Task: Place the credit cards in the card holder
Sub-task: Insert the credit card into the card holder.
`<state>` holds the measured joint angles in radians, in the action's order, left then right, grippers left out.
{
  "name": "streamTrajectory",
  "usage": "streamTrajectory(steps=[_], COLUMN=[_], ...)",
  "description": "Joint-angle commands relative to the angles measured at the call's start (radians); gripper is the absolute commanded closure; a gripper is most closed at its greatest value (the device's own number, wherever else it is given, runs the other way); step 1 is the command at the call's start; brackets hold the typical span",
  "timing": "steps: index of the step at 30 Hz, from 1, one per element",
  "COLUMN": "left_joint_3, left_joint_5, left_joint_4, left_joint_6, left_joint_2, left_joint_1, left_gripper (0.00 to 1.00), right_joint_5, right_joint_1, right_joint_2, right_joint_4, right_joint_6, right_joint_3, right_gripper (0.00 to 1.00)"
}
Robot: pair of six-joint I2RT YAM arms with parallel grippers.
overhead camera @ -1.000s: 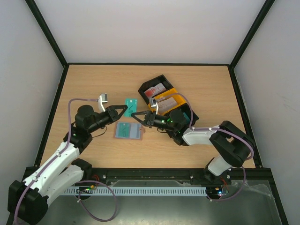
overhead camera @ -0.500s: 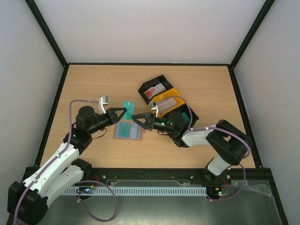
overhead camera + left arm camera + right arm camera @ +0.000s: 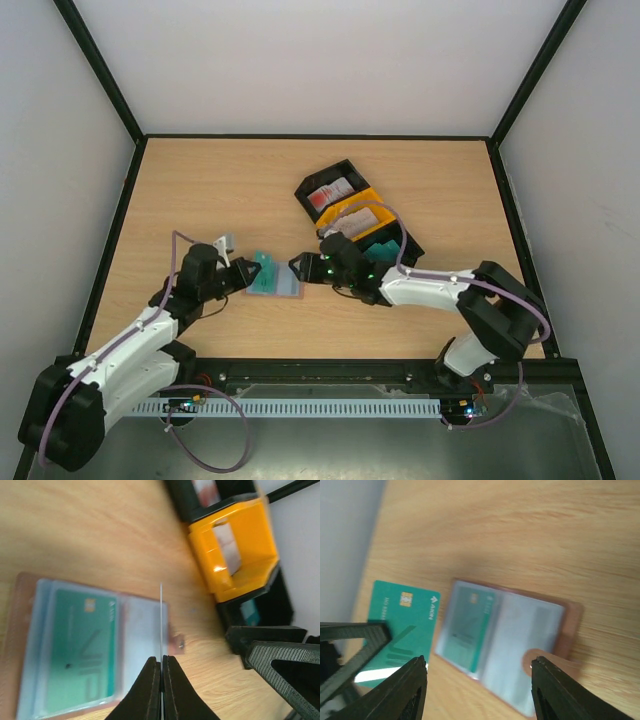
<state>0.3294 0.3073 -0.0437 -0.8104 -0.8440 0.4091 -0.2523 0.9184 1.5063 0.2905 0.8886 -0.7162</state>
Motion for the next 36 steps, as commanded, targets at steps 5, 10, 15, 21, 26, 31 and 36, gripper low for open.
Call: streamTrajectory(steps=[5,10,15,21,26,31,36], left_joint_3=[-0.087,-0.090,-0.085,-0.080,-0.086,-0.095,-0.095], left_joint_5=[-0.010,-0.020,-0.018,0.002,0.003,0.002,0.018], left_joint_4=[-0.166,-0.222,-0.294,-0.362,-0.383,-0.409,-0.449], left_joint_6=[0.013,0.018,0.012,0.014,0.011,0.004,-0.009], left_joint_2=[-0.112,-0.186,-0.252,-0.336,-0.356,-0.368,-0.403], left_joint_1=[0.000,0.002,0.002,0.002,0.002,0.002,0.002], left_gripper=[0.98,0.98,0.98,0.97,0.98,0.98,0.98], right_joint_5=[0.182,0.225,0.239,0.285,0.290,0.273,0.250], right_joint_1=[0.109,0.126,0.127,0.135,0.140,0.145,0.147], right_joint_2=[0.186,0.234,0.271,0.283,0.241,0.226,0.273], right_joint_4=[-0.344,-0.394,-0.431,-0.475,-0.465,-0.444,-0.454], right_joint_6=[-0.132,-0.134,-0.131,-0.121,-0.113,-0.109,-0.082], right_joint_3=[-0.154,-0.201,-0.219,-0.239,-0.223,-0.207,-0.219], right_gripper=[0.44,0.45,0.50,0.53,0.47,0.41,0.49])
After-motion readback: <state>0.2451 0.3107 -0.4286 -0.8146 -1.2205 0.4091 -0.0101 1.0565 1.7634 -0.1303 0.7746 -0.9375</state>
